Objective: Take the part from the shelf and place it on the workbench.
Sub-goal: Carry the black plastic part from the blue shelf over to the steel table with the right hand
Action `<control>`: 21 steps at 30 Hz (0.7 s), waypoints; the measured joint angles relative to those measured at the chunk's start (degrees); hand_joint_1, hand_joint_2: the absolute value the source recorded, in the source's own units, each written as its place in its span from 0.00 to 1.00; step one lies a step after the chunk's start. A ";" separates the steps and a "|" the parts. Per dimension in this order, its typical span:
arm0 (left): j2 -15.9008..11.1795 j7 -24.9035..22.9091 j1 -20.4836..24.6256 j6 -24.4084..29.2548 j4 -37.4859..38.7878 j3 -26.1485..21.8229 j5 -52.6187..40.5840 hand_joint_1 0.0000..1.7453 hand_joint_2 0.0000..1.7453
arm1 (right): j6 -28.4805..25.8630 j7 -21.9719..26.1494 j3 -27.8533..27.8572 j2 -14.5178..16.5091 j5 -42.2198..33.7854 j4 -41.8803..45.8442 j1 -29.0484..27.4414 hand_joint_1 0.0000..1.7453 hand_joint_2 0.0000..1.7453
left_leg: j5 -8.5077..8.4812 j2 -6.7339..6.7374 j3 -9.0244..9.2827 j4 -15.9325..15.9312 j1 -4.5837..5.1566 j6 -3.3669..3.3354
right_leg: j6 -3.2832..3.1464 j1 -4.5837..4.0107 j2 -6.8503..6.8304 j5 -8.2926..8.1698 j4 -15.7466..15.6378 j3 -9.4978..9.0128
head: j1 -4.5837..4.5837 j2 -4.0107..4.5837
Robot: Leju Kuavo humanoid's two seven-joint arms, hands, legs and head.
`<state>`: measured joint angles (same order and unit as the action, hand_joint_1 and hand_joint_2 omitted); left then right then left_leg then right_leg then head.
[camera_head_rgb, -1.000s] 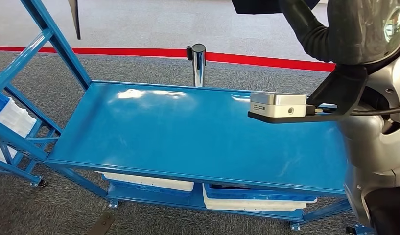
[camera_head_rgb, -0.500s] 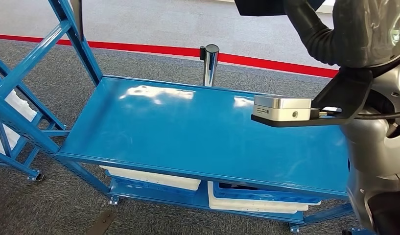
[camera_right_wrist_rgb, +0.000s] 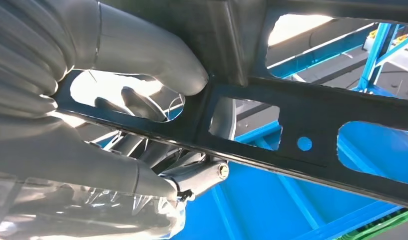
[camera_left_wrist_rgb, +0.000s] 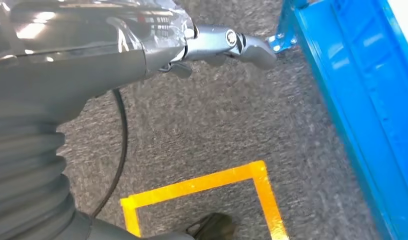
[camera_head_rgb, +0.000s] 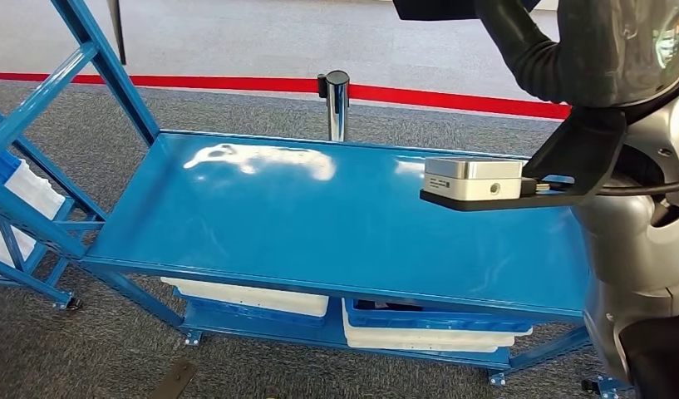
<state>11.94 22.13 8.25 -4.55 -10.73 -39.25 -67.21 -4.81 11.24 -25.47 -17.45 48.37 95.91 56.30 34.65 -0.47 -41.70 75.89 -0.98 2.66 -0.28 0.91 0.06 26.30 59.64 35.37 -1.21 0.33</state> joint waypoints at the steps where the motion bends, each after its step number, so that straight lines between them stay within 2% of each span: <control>1: -0.01 -0.01 0.00 0.00 0.00 -0.01 0.00 0.00 1.00 | 0.13 0.01 -0.05 0.04 0.01 -0.03 0.00 1.00 1.00 | -0.05 0.00 0.52 0.26 -0.01 -0.01 | 0.01 -0.03 0.00 -0.27 0.02 0.33 | 0.06 0.00; 2: -0.01 -0.02 0.00 0.00 0.00 -0.01 0.00 0.00 1.00 | 0.20 0.02 -0.07 0.05 0.01 -0.07 0.01 1.00 1.00 | -1.01 0.01 2.12 -1.77 -0.03 -0.04 | 0.11 -0.03 0.00 -0.51 0.03 0.59 | 0.11 0.00; 4: -0.01 -0.01 0.06 0.00 -0.02 -0.01 0.00 0.00 1.00 | 0.26 0.02 -0.08 0.07 0.04 -0.13 0.14 1.00 1.00 | -3.64 0.01 7.03 -9.70 -0.06 -0.15 | 0.48 -0.10 0.01 -0.90 0.14 0.96 | 0.20 0.00; 5: -0.01 0.00 0.10 0.00 -0.04 0.00 0.00 0.00 1.00 | 0.28 0.02 -0.08 0.09 0.06 -0.16 0.27 1.00 1.00 | -4.50 -0.02 8.78 -12.95 -0.04 -0.29 | 0.74 -0.19 0.01 -1.11 0.25 1.17 | 0.22 0.00; 6: -0.01 0.00 0.11 -0.01 -0.07 0.00 0.00 0.00 1.00 | 0.30 0.02 -0.09 0.13 0.07 -0.21 0.42 1.00 1.00 | -4.91 -0.05 9.69 -14.90 0.04 -0.50 | 1.02 -0.29 0.02 -1.37 0.31 1.36 | 0.23 0.00; 7: -0.01 -0.01 0.11 -0.01 -0.08 0.00 0.00 0.00 1.00 | 0.32 0.03 -0.14 0.19 0.08 -0.27 0.55 1.00 1.00 | -4.96 -0.10 9.79 -15.53 0.19 -0.78 | 1.35 -0.35 0.01 -1.67 0.29 1.52 | 0.23 0.00; 9: 0.01 -0.06 0.05 -0.01 -0.09 -0.01 0.00 0.00 1.00 | 0.38 0.05 -0.25 0.31 0.08 -0.40 0.66 1.00 1.00 | -5.66 -0.07 9.31 -15.60 0.34 -1.57 | 1.95 -0.26 0.00 -2.11 0.15 1.72 | 0.22 0.00; 10: 0.02 -0.09 0.06 -0.01 -0.09 -0.01 0.00 0.00 1.00 | 0.41 0.04 -0.27 0.33 0.08 -0.46 0.70 1.00 1.00 | -6.08 0.01 9.03 -15.68 0.32 -1.98 | 2.21 -0.20 0.00 -1.57 0.48 1.98 | 0.14 0.00; 11: 0.02 -0.11 0.09 -0.01 -0.10 -0.02 0.01 0.00 1.00 | 0.44 0.04 -0.28 0.33 0.08 -0.55 0.81 1.00 1.00 | -6.52 0.12 8.64 -15.79 0.24 -2.41 | 2.40 -0.18 0.01 -0.21 1.71 2.51 | -0.03 0.00; 12: 0.02 -0.13 0.12 -0.01 -0.11 -0.03 0.03 0.00 1.00 | 0.45 0.03 -0.28 0.33 0.09 -0.63 0.90 1.00 1.00 | -6.96 0.25 8.17 -15.85 0.16 -2.71 | 2.53 -0.14 0.01 1.91 4.05 3.40 | -0.25 0.00; 14: -0.01 -0.16 0.10 0.00 -0.14 -0.04 0.11 0.00 1.00 | 0.47 0.02 -0.33 0.33 0.09 -0.80 0.98 1.00 1.00 | -7.76 0.39 7.02 -15.80 0.20 -3.02 | 2.68 -0.14 0.02 6.64 11.26 5.59 | -0.70 0.00; 15: -0.01 -0.16 0.07 0.00 -0.14 -0.03 0.15 0.00 1.00 | 0.48 0.02 -0.34 0.34 0.09 -0.90 0.92 1.00 1.00 | -8.17 0.43 6.45 -15.77 0.22 -3.03 | 2.71 -0.13 0.02 7.94 14.12 6.16 | -0.83 0.00; 16: -0.01 -0.16 0.05 0.00 -0.13 -0.03 0.17 0.00 1.00 | 0.49 0.01 -0.37 0.34 0.09 -0.99 0.89 1.00 1.00 | -8.55 0.46 5.90 -15.73 0.24 -3.01 | 2.71 -0.14 0.02 8.20 15.27 5.88 | -0.94 0.00; 17: -0.01 -0.17 0.04 -0.01 -0.13 -0.03 0.17 0.00 1.00 | 0.54 -0.08 -0.39 0.37 0.23 -1.07 0.93 1.00 1.00 | -8.90 0.47 5.45 -15.70 0.24 -2.96 | 2.68 -0.14 0.02 7.43 14.15 4.51 | -1.08 0.00; 19: -0.01 -0.18 0.03 -0.02 -0.13 -0.03 0.18 0.00 1.00 | 0.87 -0.82 -0.55 0.82 1.02 -1.18 1.52 1.00 1.00 | -9.51 0.43 4.80 -15.67 0.26 -2.71 | 2.42 -0.20 0.02 4.86 6.76 -0.64 | -1.45 0.00; 20: -0.01 -0.18 0.05 -0.02 -0.13 -0.03 0.18 0.00 1.00 | 1.14 -1.40 -0.71 1.25 1.59 -1.26 2.04 1.00 1.00 | -9.82 0.42 4.55 -15.67 0.30 -2.47 | 2.23 -0.36 0.03 4.07 2.96 -3.05 | -1.63 0.00; 21: -0.01 -0.17 0.07 -0.03 -0.13 -0.02 0.18 0.00 1.00 | 1.37 -1.96 -0.90 1.79 2.09 -1.37 2.55 1.00 1.00 | -10.16 0.43 4.35 -15.69 0.34 -2.16 | 2.00 -0.53 0.06 3.71 0.26 -4.65 | -1.74 0.00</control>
<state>11.93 21.96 8.32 -4.58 -10.86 -39.27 -67.03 -3.44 9.28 -26.38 -15.65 50.46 94.54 58.85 24.50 -0.04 -37.35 60.20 -0.64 0.50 1.72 0.37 0.11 30.01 59.90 30.72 -2.96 0.33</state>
